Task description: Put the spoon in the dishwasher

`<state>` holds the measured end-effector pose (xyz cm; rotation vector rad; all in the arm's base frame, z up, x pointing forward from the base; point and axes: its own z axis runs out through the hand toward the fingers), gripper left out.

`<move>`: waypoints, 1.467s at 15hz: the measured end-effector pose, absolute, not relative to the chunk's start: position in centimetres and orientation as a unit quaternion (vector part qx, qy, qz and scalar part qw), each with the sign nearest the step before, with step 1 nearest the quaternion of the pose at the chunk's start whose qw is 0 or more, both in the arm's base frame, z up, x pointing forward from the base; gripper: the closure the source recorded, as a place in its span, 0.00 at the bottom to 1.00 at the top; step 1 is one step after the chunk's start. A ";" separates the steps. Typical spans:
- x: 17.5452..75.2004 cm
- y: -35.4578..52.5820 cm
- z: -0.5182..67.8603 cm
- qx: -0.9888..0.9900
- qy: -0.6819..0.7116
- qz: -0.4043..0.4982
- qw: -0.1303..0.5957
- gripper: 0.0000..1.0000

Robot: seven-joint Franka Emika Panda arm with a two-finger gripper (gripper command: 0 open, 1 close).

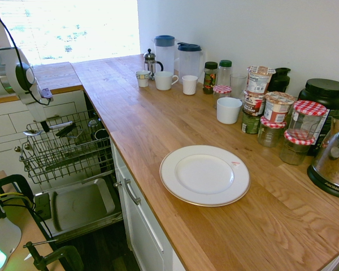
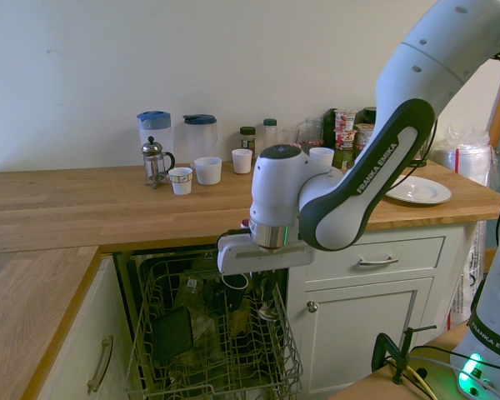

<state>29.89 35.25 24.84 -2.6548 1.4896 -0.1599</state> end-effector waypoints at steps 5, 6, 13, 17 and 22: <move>33.8 35.2 18.2 -0.865 0.499 -0.032 0.030 1.00; 34.6 35.5 16.8 -0.865 0.501 -0.027 0.027 1.00; 37.5 36.0 12.6 -0.857 0.514 -0.021 0.019 0.00; 37.9 35.9 12.4 -0.858 0.513 -0.024 0.018 0.00; 38.0 35.9 12.3 -0.859 0.512 -0.027 0.017 0.00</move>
